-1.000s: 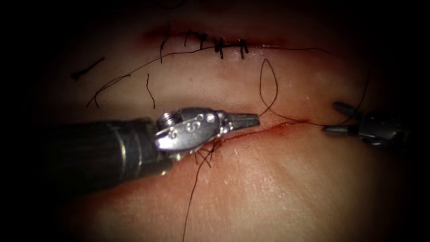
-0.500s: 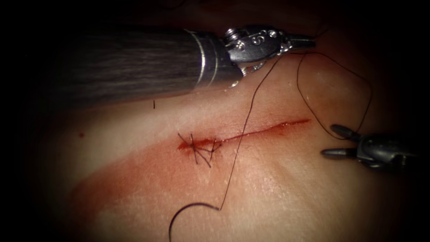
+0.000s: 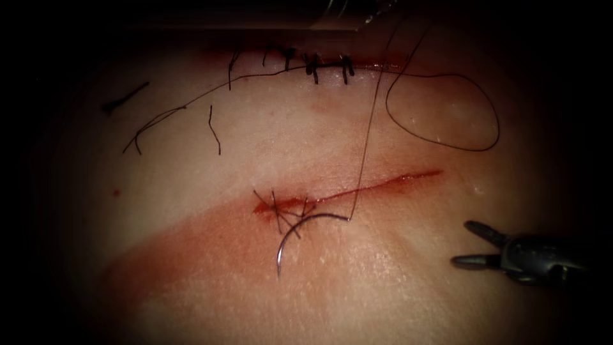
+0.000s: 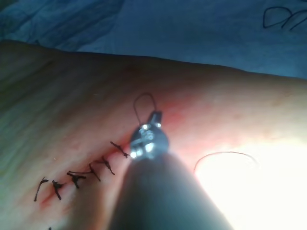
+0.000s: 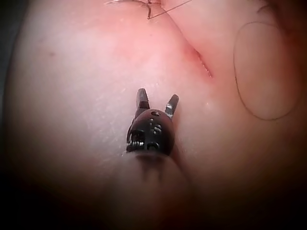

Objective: Wound Closure

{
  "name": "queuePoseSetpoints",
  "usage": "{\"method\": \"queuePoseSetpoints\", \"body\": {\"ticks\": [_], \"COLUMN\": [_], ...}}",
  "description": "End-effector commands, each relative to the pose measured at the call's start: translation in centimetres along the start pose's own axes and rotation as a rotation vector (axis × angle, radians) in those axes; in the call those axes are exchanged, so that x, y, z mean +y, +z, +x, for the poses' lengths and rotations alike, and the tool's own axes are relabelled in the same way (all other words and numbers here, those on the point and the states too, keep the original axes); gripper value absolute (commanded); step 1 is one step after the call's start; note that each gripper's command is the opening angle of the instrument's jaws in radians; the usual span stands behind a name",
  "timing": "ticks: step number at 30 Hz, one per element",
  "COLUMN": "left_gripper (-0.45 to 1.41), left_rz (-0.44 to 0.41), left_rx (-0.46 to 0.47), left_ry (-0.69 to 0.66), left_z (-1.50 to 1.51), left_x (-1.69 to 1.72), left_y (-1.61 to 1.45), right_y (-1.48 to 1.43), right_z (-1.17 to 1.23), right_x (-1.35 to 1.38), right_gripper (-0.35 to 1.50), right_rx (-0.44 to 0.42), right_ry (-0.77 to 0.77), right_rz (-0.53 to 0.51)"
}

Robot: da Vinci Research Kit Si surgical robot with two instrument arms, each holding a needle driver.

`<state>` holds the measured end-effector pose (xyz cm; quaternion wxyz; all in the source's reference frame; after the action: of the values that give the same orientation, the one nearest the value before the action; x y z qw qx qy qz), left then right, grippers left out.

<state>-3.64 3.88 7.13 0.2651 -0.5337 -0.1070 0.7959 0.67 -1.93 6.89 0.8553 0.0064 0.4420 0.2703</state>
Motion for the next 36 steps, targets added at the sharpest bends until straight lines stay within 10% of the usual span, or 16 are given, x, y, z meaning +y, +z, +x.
{"method": "queuePoseSetpoints", "body": {"ticks": [1, 4, 5, 8, 29, 36], "left_gripper": [-0.45, -0.33, 0.42, 1.18, 1.26, 1.25], "left_rz": [0.006, 0.018, 0.027, 0.027, -0.011, -0.066], "left_rx": [-0.001, -0.007, -0.009, -0.018, -0.038, -0.068], "left_ry": [0.002, 0.004, -0.05, -0.205, -0.212, -0.159], "left_z": [-0.02, -0.05, -0.05, -0.05, -0.11, -0.62], "left_x": [-0.05, -0.07, -0.07, -0.07, -0.35, 0.47], "left_y": [0.07, 0.1, 0.1, 0.06, -0.68, -1.52], "right_y": [0.02, 0.15, 0.25, 0.42, 0.81, 0.82], "right_z": [-0.13, -0.24, -0.25, -0.14, 1.02, 0.93], "right_x": [-0.18, -0.39, -0.47, -0.52, -0.1, -0.19], "right_gripper": [1.48, 1.48, 1.48, 1.48, 1.48, 1.48], "right_rx": [0.001, 0.001, 0.007, 0.008, 0.095, 0.102], "right_ry": [0.009, 0.021, 0.025, 0.031, 0.09, 0.08], "right_rz": [0.007, 0.014, 0.017, 0.027, 0.037, 0.039]}}
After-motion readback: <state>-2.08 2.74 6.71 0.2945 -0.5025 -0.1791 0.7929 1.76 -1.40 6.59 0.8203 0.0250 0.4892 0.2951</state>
